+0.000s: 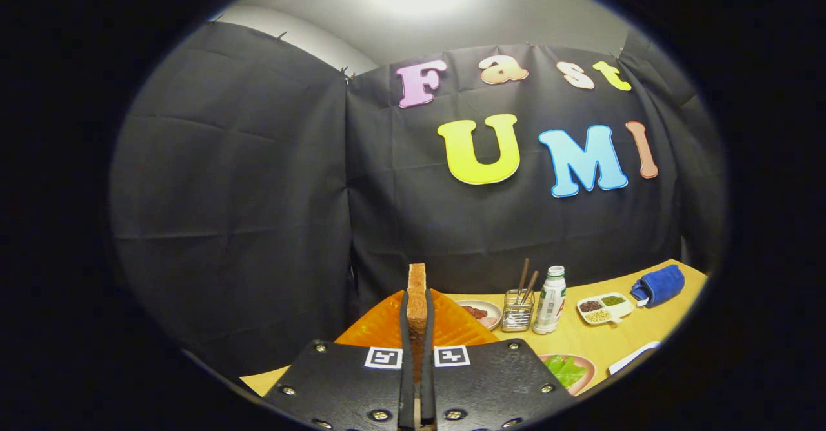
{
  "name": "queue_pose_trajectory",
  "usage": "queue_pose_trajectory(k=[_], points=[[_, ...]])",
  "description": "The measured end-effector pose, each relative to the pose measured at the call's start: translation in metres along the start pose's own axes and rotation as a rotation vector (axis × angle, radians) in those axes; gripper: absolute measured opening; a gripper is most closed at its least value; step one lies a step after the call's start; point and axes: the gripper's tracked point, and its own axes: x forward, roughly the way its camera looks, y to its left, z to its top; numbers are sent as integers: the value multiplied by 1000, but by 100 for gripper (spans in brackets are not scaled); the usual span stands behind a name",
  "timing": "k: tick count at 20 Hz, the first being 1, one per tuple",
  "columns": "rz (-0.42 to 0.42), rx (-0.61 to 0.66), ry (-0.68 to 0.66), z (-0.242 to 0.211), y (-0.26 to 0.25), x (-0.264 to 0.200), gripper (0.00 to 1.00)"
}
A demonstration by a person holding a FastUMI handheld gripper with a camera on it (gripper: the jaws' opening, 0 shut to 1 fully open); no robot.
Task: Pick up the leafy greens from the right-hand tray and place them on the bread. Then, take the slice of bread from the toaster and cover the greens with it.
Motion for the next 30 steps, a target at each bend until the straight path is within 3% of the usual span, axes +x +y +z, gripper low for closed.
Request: queue_pose_trajectory(k=[9, 14, 21, 24, 30], points=[[-164, 5, 59, -37, -131, -28, 4], [-227, -20, 110, -73, -177, -42, 4], [-130, 22, 126, -99, -160, -33, 4], [-42, 96, 160, -116, -138, -23, 4], [-47, 127, 178, -132, -133, -16, 4]])
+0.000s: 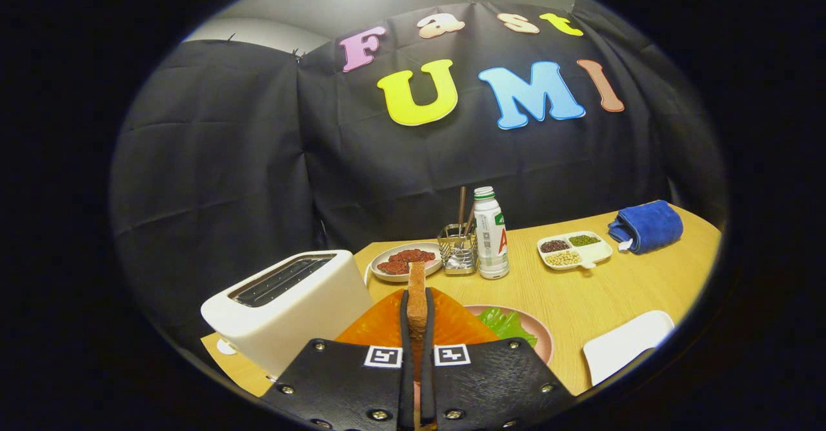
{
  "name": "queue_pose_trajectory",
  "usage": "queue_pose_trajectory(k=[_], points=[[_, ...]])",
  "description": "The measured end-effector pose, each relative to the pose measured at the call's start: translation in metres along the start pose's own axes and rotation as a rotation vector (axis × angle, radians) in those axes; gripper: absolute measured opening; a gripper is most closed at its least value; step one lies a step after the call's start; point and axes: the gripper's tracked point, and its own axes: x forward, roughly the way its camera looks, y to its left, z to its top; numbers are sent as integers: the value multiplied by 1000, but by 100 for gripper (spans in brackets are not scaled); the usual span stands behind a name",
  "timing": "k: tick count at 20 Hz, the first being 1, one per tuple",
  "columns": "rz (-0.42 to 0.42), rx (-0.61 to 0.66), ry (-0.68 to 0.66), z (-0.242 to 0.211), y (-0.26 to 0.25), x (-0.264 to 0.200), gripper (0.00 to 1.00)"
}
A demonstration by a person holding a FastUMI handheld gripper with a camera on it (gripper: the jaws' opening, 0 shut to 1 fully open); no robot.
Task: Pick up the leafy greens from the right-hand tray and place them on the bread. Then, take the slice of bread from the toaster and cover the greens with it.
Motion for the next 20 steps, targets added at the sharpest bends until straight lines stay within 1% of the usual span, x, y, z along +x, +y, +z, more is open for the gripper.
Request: queue_pose_trajectory(k=[4, 9, 11, 14, 16, 18, 20], points=[[5, 24, -10, -4, 6, 2, 4], [12, 19, 30, -24, -4, 5, 4], [-35, 23, 38, -28, -21, 4, 4], [-62, 5, 68, -30, -33, 5, 5], [-73, -20, 76, -32, -38, 4, 9], [-86, -55, 88, -33, -43, 5, 10], [-109, -77, 83, -31, -49, 7, 18]])
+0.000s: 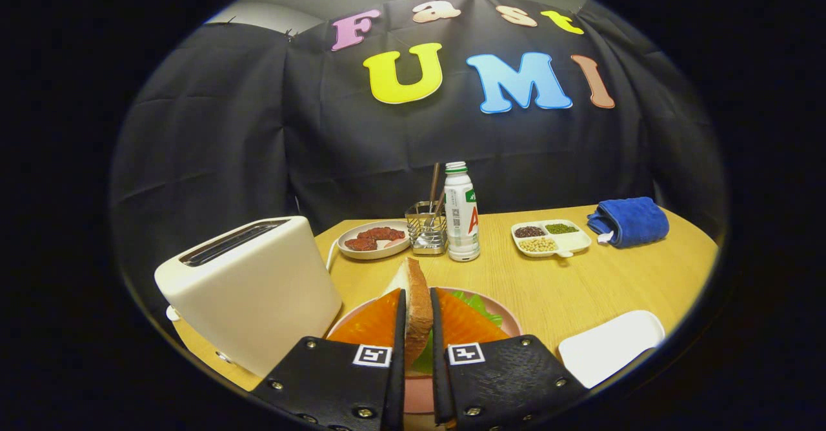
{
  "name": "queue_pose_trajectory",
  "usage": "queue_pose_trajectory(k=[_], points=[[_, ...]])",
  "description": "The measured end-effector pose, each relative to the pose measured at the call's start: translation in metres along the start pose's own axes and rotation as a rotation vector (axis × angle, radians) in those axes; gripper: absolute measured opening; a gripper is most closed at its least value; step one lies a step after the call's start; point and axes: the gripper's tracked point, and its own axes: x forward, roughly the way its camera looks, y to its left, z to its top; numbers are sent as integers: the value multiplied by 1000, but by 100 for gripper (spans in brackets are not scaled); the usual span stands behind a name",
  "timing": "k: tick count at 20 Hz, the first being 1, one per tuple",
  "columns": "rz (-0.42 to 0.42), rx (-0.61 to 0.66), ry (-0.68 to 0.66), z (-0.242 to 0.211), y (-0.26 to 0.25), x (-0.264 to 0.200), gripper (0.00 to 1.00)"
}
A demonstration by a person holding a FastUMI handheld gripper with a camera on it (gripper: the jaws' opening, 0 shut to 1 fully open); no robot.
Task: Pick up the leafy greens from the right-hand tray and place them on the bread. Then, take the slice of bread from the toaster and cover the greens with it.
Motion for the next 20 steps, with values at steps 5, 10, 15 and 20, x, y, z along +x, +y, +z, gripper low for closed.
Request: queue_pose_trajectory(k=[5, 10, 15, 20], points=[[-73, -25, 2, 4, -24, 2, 34], [-117, -6, -76, 34, -49, -5, 41], [-119, 20, -130, 65, -78, -17, 41], [-127, 7, -213, 96, -113, -40, 41]])
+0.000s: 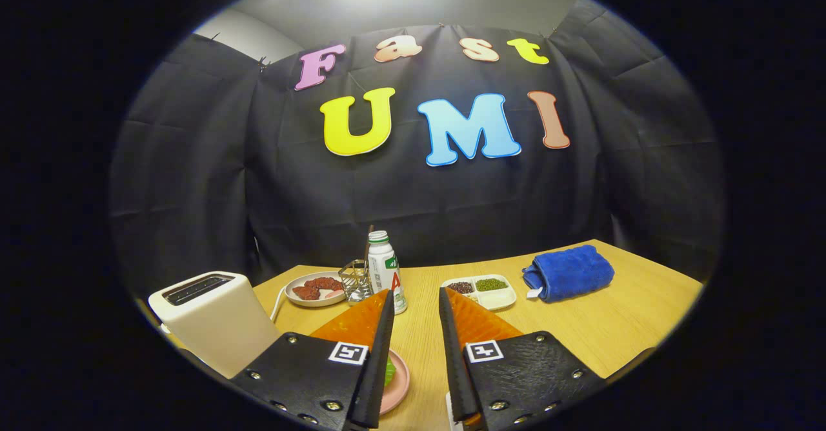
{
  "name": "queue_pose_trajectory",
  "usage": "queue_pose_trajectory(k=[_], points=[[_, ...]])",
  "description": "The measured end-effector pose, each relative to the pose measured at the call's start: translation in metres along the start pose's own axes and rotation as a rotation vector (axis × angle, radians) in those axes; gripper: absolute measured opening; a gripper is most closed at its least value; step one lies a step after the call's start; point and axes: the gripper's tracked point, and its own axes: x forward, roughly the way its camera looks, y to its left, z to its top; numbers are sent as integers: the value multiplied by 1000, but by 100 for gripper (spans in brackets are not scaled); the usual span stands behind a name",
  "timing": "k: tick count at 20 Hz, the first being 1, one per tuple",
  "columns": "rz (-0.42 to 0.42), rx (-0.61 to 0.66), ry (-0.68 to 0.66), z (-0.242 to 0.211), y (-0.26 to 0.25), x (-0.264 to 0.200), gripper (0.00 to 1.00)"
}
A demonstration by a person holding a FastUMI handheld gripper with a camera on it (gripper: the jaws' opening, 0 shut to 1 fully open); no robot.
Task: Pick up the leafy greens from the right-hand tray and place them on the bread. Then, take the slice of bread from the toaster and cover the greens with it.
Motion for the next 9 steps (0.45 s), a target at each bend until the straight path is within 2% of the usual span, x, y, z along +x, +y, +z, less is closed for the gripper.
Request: queue_pose_trajectory(k=[4, 8, 9], points=[[-17, -40, -76, 17, -32, -4, 41], [32, -38, -62, 11, -68, -7, 41], [20, -35, -63, 9, -84, -9, 41]])
